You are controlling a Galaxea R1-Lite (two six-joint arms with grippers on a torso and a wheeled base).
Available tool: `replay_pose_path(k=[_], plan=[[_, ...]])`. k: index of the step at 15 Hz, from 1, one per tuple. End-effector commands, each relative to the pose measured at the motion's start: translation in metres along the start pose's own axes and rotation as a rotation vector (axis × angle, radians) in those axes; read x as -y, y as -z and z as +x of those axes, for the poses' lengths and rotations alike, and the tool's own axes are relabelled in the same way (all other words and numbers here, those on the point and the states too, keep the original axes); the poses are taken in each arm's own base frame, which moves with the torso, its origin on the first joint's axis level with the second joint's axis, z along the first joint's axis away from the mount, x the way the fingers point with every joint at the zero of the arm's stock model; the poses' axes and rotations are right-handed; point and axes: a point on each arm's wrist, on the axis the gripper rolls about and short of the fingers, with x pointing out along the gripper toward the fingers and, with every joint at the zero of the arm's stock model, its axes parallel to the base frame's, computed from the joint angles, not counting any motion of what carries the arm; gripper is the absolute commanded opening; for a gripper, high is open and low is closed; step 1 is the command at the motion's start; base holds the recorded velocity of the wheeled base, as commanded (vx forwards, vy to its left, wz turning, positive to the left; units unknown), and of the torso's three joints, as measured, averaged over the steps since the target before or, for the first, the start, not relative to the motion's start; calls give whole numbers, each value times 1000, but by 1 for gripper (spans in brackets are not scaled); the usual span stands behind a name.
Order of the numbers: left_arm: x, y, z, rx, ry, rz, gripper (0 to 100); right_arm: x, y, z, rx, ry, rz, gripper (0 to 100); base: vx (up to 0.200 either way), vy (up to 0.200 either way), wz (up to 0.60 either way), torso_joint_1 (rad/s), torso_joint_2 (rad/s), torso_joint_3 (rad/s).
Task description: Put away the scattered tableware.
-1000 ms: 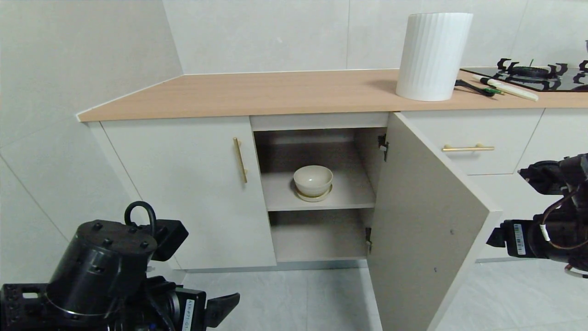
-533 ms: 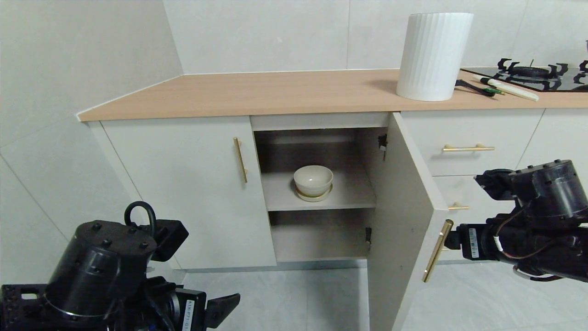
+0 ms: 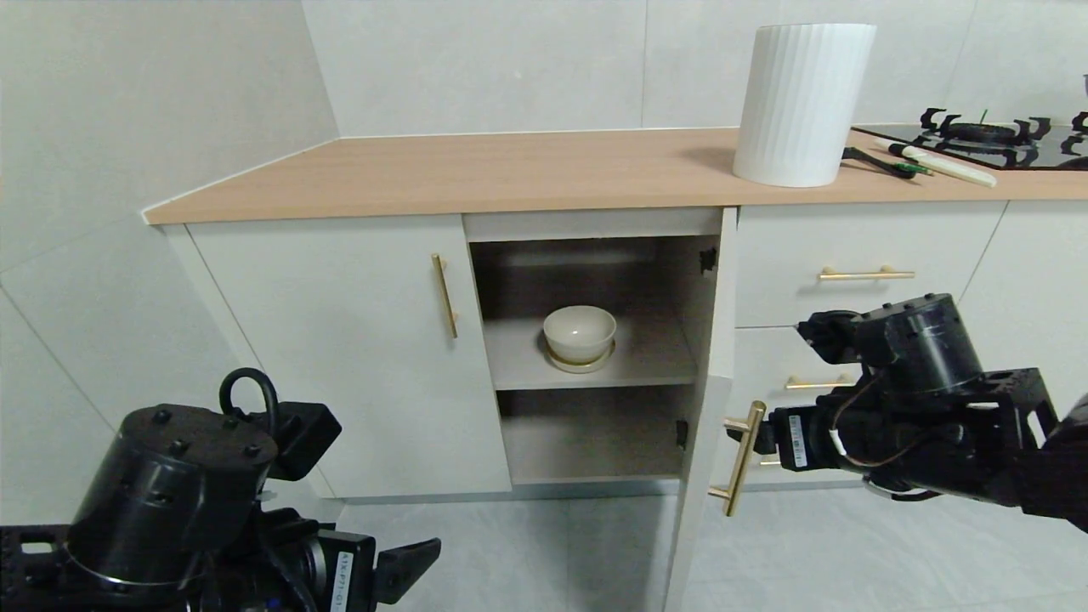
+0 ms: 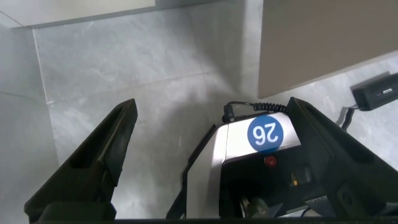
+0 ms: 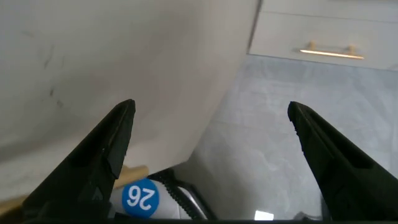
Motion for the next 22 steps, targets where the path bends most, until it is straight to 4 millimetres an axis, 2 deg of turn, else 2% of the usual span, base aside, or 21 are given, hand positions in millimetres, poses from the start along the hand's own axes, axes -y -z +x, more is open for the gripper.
replay_pose_path(k=[1,4,8,15,18,22], plan=[[-1,-1,-3,12,4,-3,100,-15,-9,33,-20,-11,-16,100,0,0,0,0,0,0],[-2,-2,-2,12,-7,2,100,-24,-28,52,11,-52,-8,100,0,0,0,0,0,0],[-3,-2,1,6,-14,1,100,-28,-30,62,13,-101,0,100,0,0,0,0,0,0],[-3,-1,3,-6,-22,9,100,-34,-27,92,72,-119,82,100,0,0,0,0,0,0],[-3,0,4,-12,-24,20,100,-37,-27,104,86,-124,136,100,200,0,0,-1,1,4],[-3,0,4,-12,-24,18,100,-38,-26,108,85,-123,150,100,150,0,0,5,1,3]])
